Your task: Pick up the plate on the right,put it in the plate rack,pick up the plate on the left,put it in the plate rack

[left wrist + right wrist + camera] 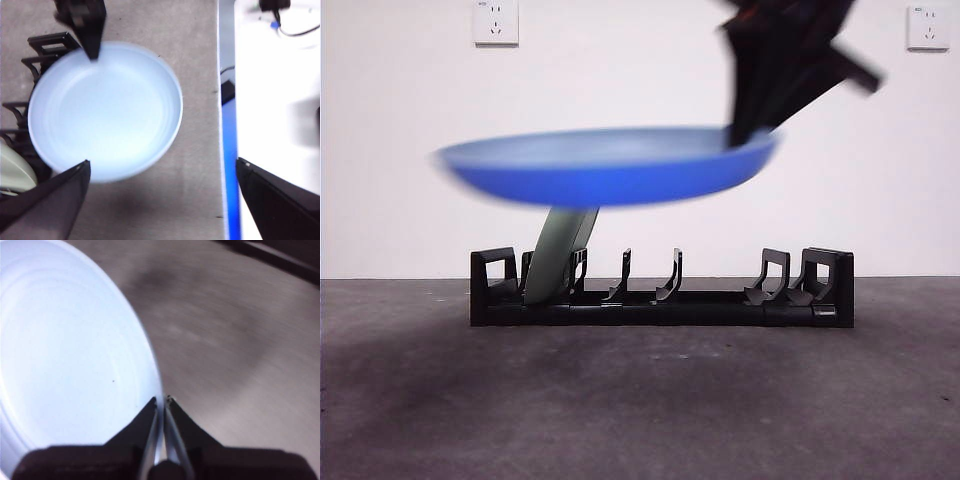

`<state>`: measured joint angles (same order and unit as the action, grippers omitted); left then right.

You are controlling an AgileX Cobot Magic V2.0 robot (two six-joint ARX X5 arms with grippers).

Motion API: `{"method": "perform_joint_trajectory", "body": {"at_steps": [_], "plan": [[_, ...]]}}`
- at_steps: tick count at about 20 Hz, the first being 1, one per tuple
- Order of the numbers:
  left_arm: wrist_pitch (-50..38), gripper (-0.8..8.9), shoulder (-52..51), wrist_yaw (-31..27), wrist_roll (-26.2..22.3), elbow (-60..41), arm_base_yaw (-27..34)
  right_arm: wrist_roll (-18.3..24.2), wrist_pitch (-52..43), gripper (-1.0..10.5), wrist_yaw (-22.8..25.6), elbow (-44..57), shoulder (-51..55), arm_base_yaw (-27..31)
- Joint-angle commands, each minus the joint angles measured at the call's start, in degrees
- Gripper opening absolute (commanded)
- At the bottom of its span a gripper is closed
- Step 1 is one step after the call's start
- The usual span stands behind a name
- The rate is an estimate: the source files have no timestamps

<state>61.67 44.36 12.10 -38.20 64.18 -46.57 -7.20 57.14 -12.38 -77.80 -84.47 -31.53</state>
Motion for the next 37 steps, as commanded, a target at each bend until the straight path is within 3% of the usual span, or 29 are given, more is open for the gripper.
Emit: {"method": "perform_joint_trajectory", "body": {"at_steps": [1, 4, 7, 12, 16, 20, 23, 27, 37], "plan": [[-2.89, 4.94, 2.8, -6.97, -4.74, 0.11, -3.89, 4.0, 6.19, -0.1, -0.11, -0.04, 2.25, 4.46], [-7.41, 4.94, 7.5, -14.29, -10.47, 0.11, -9.46, 6.16, 11.54, -0.1, -2.51, -0.04, 3.89, 10.45], [-12.07, 4.94, 13.2, -21.07, -16.37, 0.11, -14.6, 6.32, 12.17, -0.1, -12.55, -0.09, 4.13, 14.51], [-16.37, 4.94, 20.59, -27.43, -20.61, 0.11, -19.61, 6.47, 13.84, -0.1, -17.7, -0.09, 4.11, 15.45], [-18.14, 4.93, 22.32, -27.61, -20.85, 0.11, -19.87, 7.52, 15.76, -0.1, -18.21, -0.09, 4.07, 15.43], [-18.43, 2.43, 22.32, -27.58, -20.81, 0.11, -19.87, 7.85, 15.82, -0.1, -18.08, -0.09, 4.07, 15.47], [-18.45, 2.09, 22.38, -26.71, -20.81, 0.11, -19.87, 7.87, 15.8, -0.1, -18.29, -0.09, 4.07, 15.43], [-18.43, 0.09, 22.38, -26.69, -20.5, 0.11, -19.87, 7.87, 15.74, -0.1, -18.27, -0.09, 4.07, 15.45], [-17.38, -0.08, 22.38, -24.46, -18.75, 0.11, -20.17, 7.8, 12.72, 0.1, -18.27, -0.15, 4.11, 15.45]]}}
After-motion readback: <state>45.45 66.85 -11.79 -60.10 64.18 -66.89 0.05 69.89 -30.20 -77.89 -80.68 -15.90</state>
